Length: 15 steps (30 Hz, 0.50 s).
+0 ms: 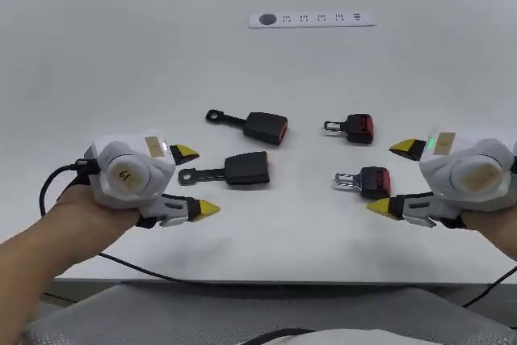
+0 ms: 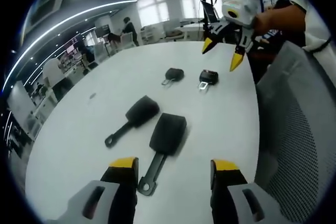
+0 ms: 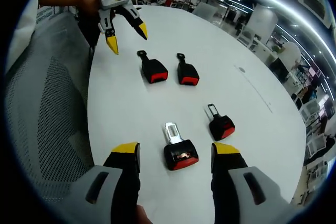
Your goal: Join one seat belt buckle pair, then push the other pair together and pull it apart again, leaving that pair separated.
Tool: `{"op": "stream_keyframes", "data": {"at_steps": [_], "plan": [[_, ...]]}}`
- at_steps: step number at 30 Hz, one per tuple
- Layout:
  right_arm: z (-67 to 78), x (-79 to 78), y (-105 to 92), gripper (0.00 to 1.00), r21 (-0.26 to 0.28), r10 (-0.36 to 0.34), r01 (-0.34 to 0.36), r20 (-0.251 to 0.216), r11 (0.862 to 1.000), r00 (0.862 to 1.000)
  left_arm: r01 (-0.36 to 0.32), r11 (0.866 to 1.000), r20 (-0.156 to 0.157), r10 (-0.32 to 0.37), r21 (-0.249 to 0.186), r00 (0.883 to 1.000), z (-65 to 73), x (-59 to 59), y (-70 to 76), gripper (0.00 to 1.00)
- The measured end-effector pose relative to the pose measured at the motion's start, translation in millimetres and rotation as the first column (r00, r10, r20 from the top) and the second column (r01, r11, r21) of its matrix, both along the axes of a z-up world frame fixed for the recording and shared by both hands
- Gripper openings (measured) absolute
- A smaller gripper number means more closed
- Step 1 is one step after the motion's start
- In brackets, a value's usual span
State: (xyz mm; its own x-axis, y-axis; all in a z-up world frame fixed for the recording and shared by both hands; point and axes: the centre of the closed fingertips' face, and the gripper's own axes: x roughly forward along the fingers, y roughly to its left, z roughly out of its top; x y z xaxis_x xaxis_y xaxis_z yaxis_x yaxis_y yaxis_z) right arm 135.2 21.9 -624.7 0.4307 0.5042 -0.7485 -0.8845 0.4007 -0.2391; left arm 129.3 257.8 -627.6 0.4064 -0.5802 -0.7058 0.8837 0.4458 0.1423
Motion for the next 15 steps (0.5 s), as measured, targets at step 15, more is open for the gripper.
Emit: {"op": "stream_keyframes", "data": {"at_steps": [15], "plan": [[-21.0,18.9,-5.8,0.46,-0.023,0.079,-0.081,-0.081,0.996,0.994,0.087,0.995,-0.069,-0.083,0.056,0.994,-17.8,25.1,-18.3,0.53]]}}
